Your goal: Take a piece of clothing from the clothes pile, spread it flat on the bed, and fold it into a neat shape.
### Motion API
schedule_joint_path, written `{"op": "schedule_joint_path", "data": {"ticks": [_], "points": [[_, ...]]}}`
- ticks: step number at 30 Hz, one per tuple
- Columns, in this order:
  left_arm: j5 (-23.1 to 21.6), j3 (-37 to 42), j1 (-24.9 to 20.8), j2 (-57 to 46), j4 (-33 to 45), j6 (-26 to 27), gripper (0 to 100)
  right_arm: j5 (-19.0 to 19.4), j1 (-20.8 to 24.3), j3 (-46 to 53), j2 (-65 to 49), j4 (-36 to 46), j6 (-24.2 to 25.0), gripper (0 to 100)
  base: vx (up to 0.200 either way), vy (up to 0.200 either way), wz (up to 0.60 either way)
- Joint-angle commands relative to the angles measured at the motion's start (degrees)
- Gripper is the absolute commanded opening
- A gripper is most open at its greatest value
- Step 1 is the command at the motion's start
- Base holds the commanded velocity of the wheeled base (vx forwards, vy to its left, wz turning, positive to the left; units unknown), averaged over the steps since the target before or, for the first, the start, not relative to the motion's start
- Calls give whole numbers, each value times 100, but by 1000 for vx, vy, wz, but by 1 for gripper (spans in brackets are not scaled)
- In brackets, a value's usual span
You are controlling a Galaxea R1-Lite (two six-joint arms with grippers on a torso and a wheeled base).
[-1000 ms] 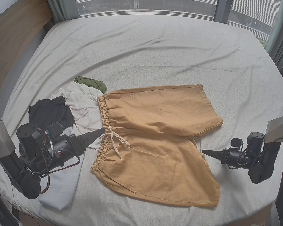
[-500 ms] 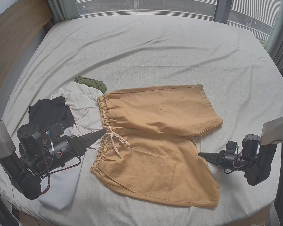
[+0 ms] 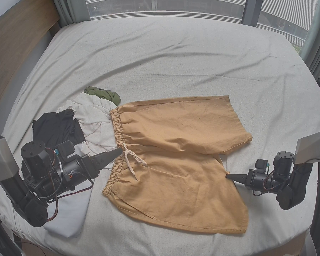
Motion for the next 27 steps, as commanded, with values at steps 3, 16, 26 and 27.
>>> {"op": "schedule_joint_path", "data": {"ticks": [3, 16, 26, 27], "points": [[-1, 9, -5, 43, -5, -1, 100, 27, -108, -22, -135, -3, -4, 0, 0, 0, 0], [-1, 9, -23, 69, -5, -1, 100, 44, -90, -66, -135, -3, 313, 100, 0, 0, 0], [-1, 18, -75, 87, -5, 8, 100, -17, -55, -206, -162, -12, 1279, 0, 0, 0, 0], [-1, 18, -75, 87, -5, 8, 100, -9, -55, -206, -153, -12, 1350, 0, 0, 0, 0]]}}
